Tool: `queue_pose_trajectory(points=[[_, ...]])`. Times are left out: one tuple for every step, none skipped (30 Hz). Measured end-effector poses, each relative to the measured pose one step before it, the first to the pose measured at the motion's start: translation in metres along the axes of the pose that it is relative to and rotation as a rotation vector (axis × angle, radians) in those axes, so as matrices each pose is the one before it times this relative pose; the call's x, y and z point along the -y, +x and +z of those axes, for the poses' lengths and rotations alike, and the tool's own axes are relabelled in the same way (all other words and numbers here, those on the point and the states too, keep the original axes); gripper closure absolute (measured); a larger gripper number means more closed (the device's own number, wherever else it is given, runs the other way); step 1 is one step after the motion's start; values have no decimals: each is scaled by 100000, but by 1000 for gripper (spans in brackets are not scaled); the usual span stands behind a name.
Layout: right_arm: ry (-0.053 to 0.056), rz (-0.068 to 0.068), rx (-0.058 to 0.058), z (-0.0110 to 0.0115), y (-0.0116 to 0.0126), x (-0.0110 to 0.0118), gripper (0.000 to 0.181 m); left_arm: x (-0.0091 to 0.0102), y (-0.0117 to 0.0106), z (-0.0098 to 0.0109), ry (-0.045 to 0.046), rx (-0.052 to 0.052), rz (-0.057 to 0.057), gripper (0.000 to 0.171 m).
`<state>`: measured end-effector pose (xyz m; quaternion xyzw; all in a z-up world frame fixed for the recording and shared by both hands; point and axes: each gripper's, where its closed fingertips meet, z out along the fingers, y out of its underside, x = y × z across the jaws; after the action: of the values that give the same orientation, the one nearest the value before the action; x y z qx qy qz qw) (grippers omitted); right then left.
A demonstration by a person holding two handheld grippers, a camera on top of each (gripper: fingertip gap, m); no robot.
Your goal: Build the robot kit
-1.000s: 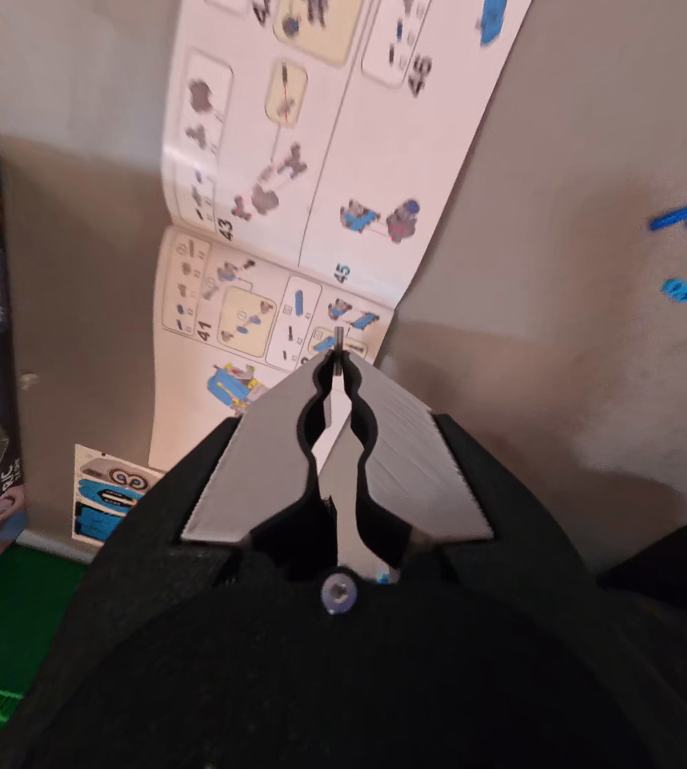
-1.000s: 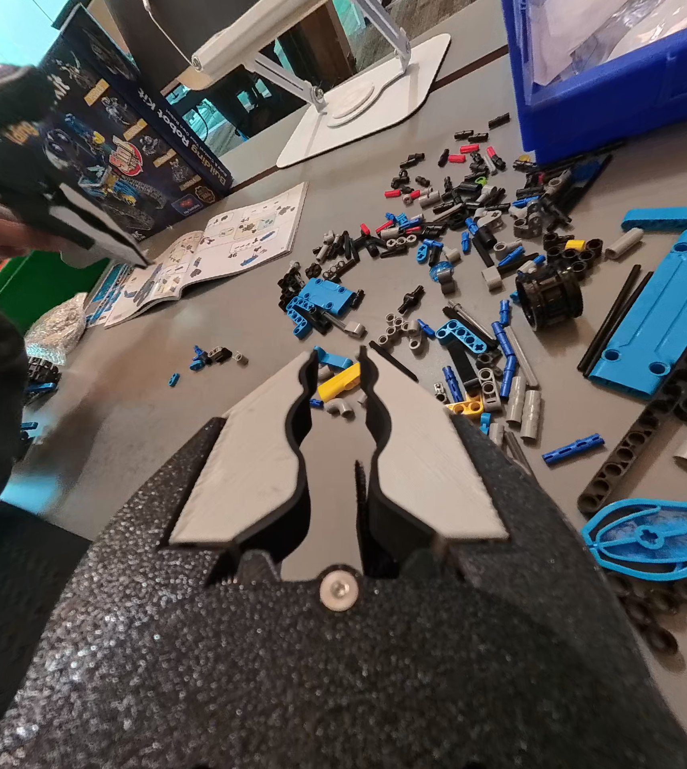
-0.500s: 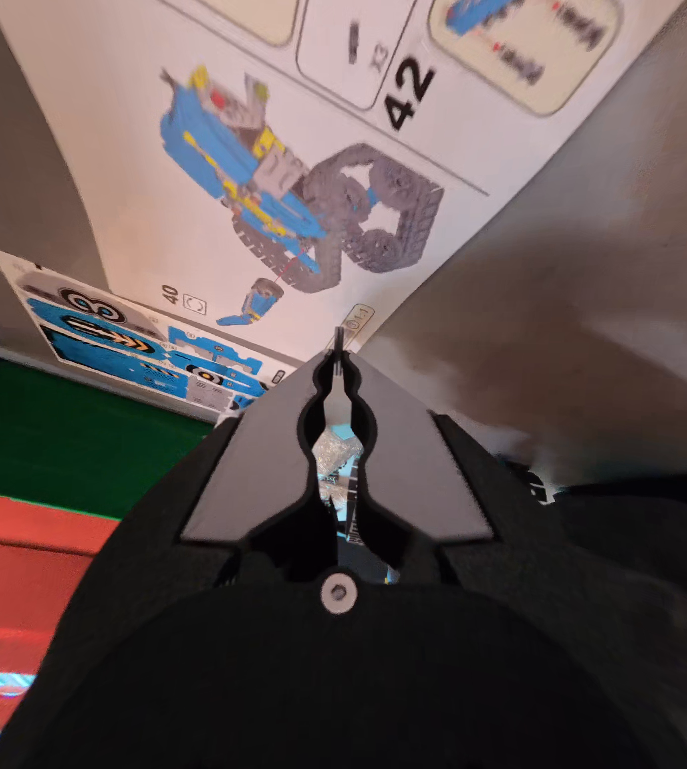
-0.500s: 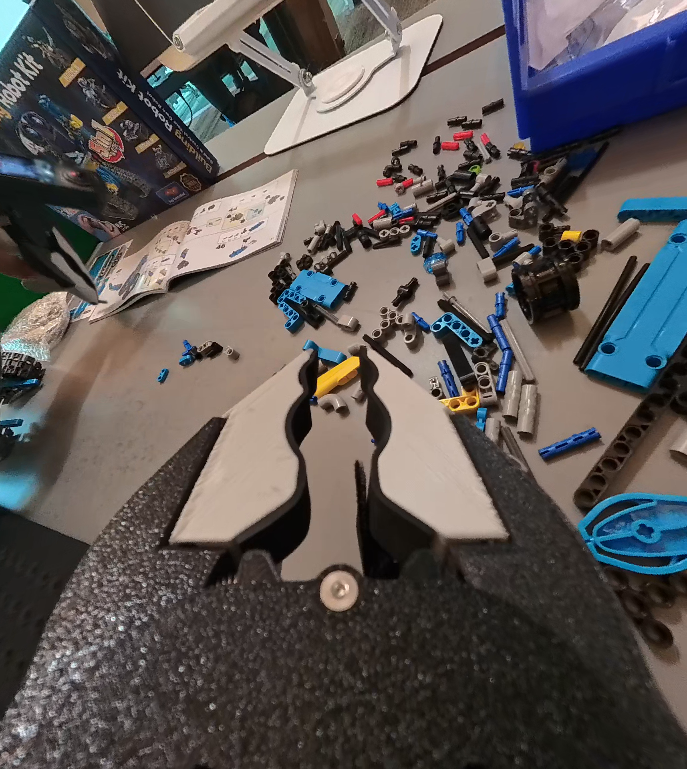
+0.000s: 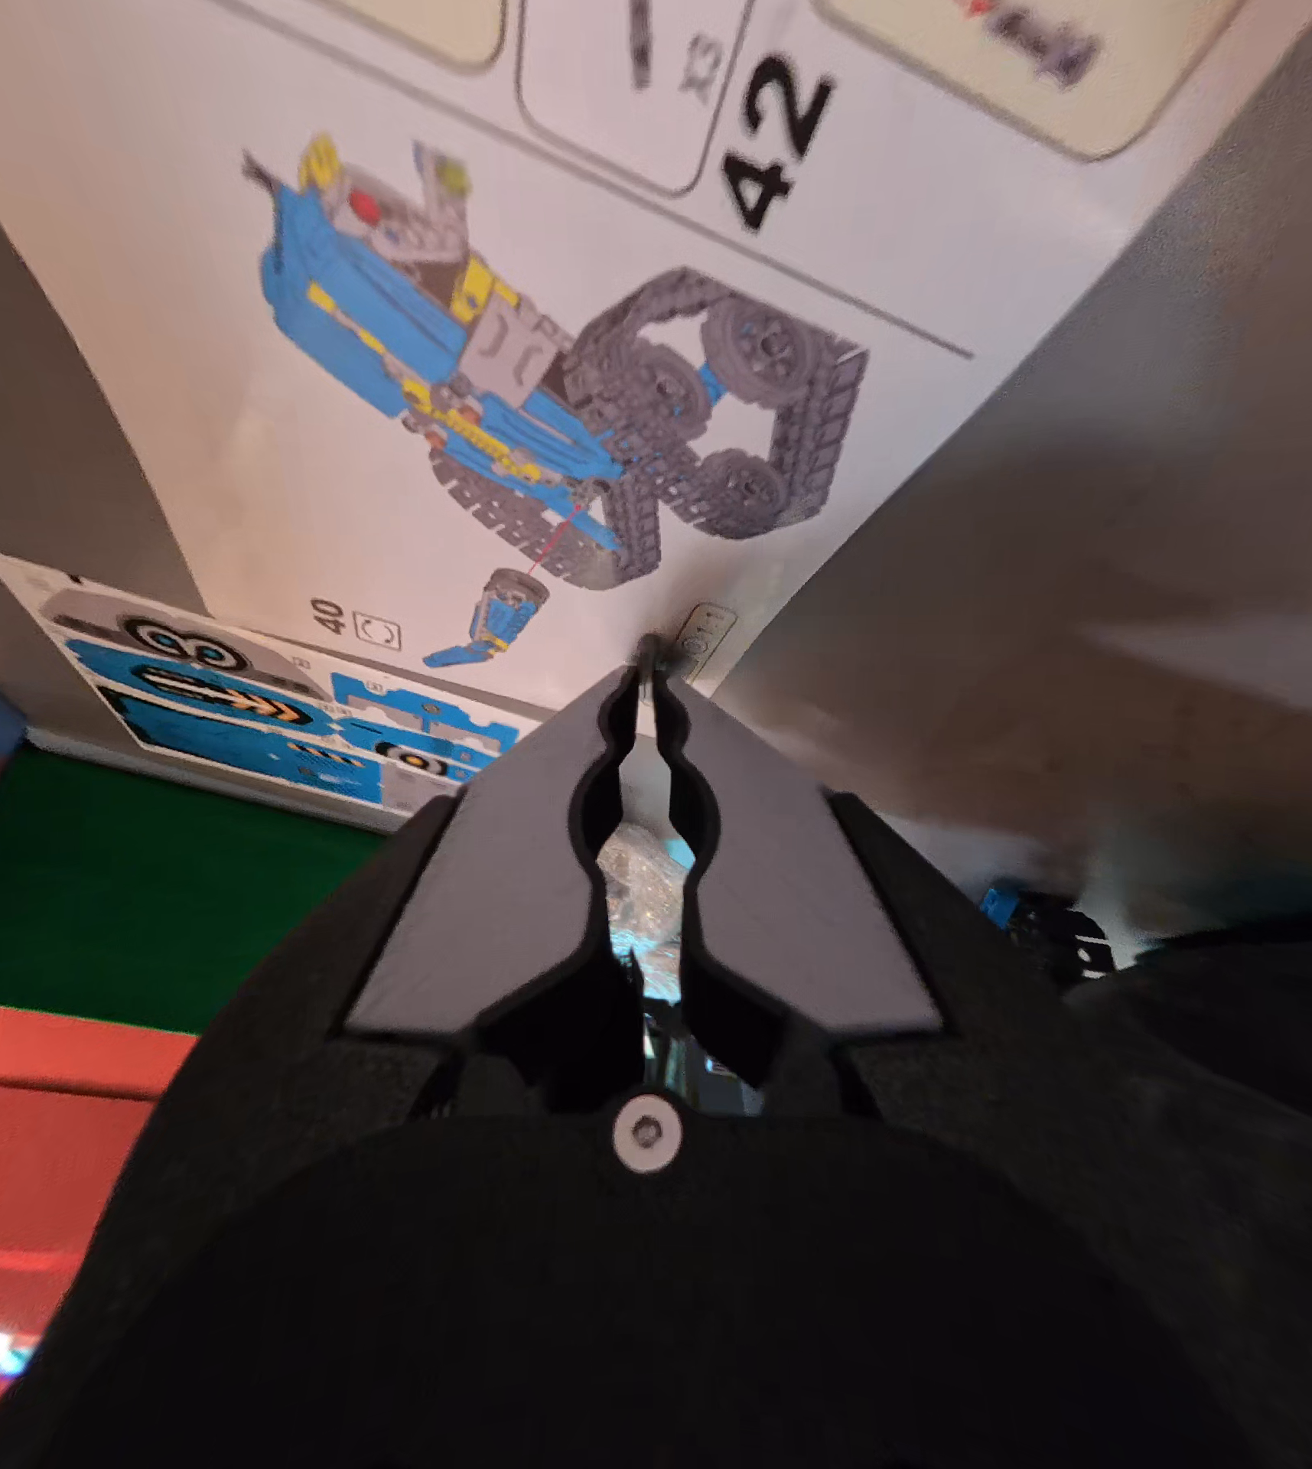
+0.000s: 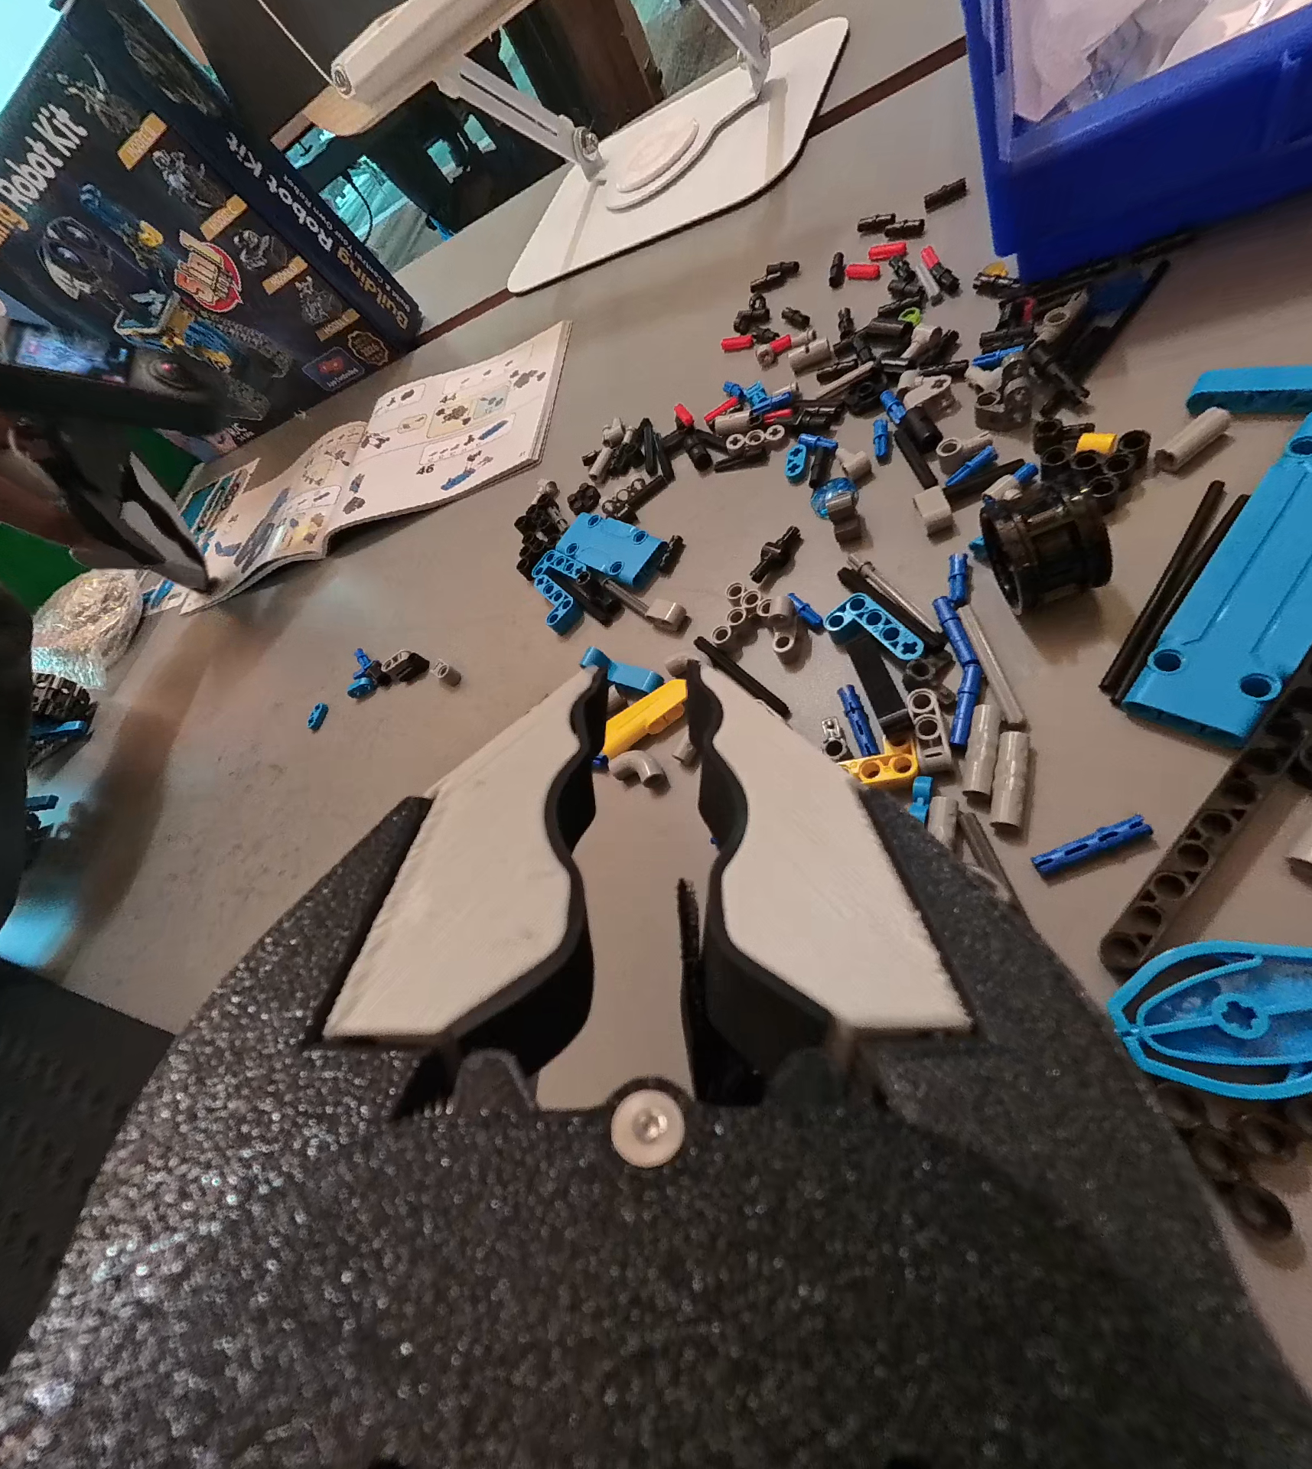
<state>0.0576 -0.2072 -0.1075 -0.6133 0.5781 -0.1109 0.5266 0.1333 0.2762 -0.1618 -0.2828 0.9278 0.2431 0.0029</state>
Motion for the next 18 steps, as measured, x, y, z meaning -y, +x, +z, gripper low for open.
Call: queue_pose_trajectory(points=[[-171, 4, -88, 16, 19, -30, 162, 221, -117, -116, 1413, 1995, 2410, 169], [-124, -26, -130, 17, 10, -10, 162, 103, -66, -16, 443, 1554, 1913, 169], [-45, -20, -61, 9, 5, -3, 162, -87, 163, 70, -714, -257, 743, 169], [-35, -6, -30, 2, 9, -13, 162, -267, 295, 95, -1540, -1503, -161, 169], [-30, 20, -54, -2, 6, -4, 162, -363, 390, 104, -1801, -2347, -448, 169], [6, 36, -31, 3, 13, 9, 162, -372, 300, 105, -1665, -1948, -430, 169], [-5, 48, -23, -1, 13, -6, 162, -296, 22, 99, -1228, -198, 24, 169], [15, 23, -51, 1, 6, 2, 162, -116, -310, 72, -295, 1694, 472, 169], [116, -49, 27, -9, 0, 20, 162, 45, -245, 70, 504, 1119, 289, 169], [101, -44, 40, -12, -13, 10, 162, 67, -56, 64, 305, -133, -13, 169], [88, -56, 8, -13, -8, 8, 162, -8, -67, 40, -179, 168, 122, 169], [58, -55, 7, -8, -5, 10, 162, -33, -108, 8, -224, 652, 330, 169], [-76, -14, 50, 12, -6, -15, 162, 16, -23, 10, -150, 228, 274, 169], [-186, 36, 35, 23, 3, -26, 162, 0, 6, 3, -281, -9, 13, 169], [-178, 26, 5, 12, 0, -23, 162, -4, 41, -5, -314, -67, 146, 169], [-78, 1, 28, 11, -4, -15, 162, -1, 71, -4, -315, 4, 408, 169], [80, -10, 3, -11, 1, 15, 162, 26, 74, -25, -176, 70, 521, 169], [108, 24, 48, -5, -3, 11, 162, 35, 147, -49, 126, -187, 663, 169]])
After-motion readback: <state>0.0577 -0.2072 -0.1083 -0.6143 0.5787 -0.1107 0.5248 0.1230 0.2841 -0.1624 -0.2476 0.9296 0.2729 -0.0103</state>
